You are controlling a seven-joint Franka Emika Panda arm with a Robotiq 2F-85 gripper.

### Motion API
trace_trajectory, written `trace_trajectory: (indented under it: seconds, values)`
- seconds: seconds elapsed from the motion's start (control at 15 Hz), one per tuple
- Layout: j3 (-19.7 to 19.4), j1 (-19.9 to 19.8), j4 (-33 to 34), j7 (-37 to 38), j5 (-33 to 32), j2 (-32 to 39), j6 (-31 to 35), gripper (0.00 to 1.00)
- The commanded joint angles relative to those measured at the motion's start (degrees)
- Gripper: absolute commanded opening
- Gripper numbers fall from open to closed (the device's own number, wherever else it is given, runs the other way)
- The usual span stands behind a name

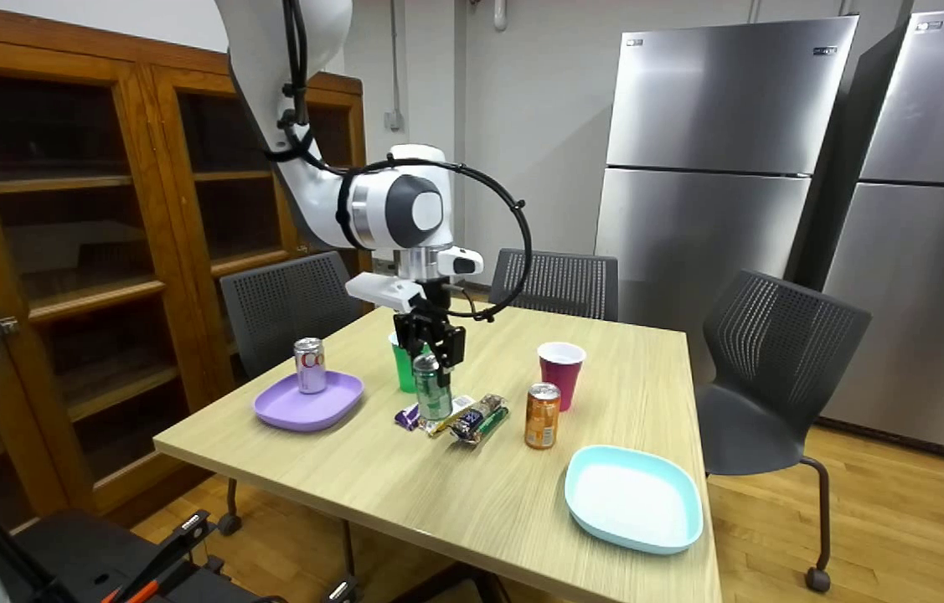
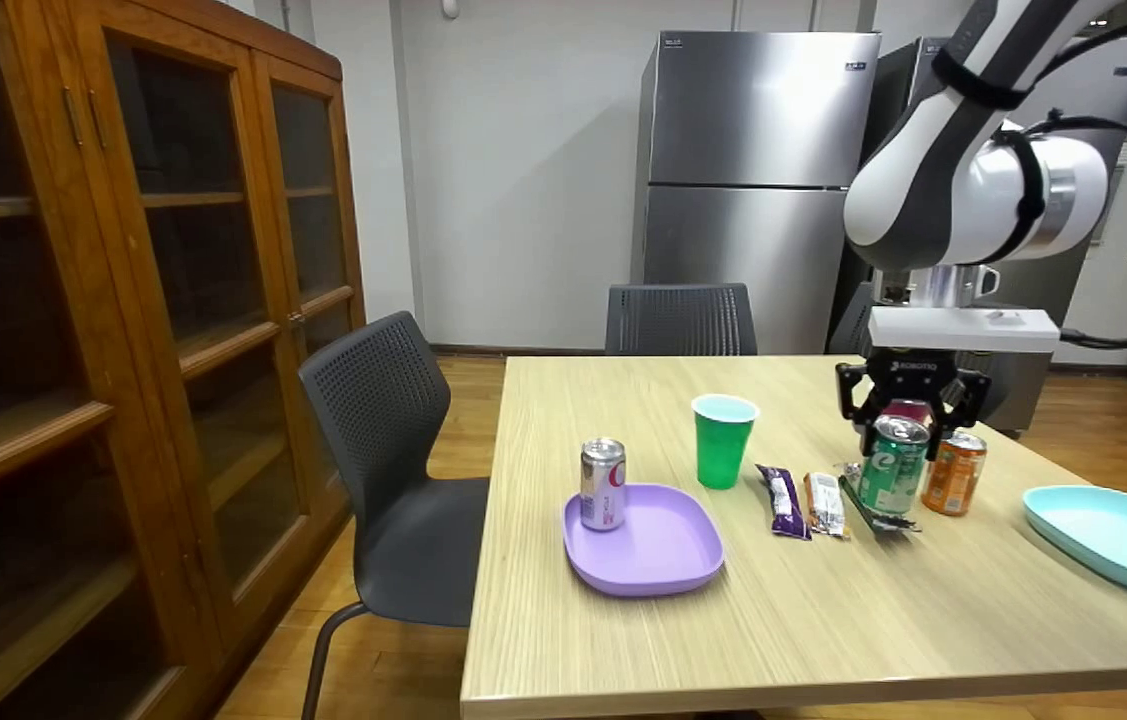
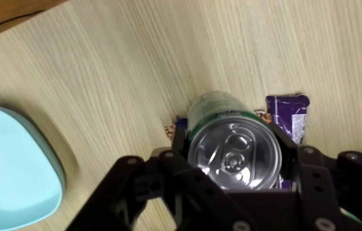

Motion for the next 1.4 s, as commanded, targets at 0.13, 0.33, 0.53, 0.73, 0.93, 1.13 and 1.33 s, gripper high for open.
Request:
trace_trajectory:
  seconds: [0.13, 0.33, 0.53, 0.73, 0.93, 1.13, 1.33]
  values:
    - [3.32, 4.40, -1.49, 3.69, -2.29, -2.53, -1.61, 0.39]
    - [5.20, 6.48, -0.95, 4.14, -2.61, -2.08, -2.07, 0.39]
    - [6.91, 8.11, -0.36, 4.08, -2.63, -1.58, -2.37, 0.39]
    - [8.41, 9.48, 0.56, 3.86, -2.68, -0.73, -2.99, 0.39]
    - [9.65, 10.57, 1.29, 3.47, -2.81, -0.06, -3.47, 0.39]
    - [10.76, 11.62, 2.28, 3.14, -3.12, 0.87, -4.08, 0.39]
    - [11.48, 12.96, 3.65, 3.16, -4.07, 1.97, -4.76, 0.39]
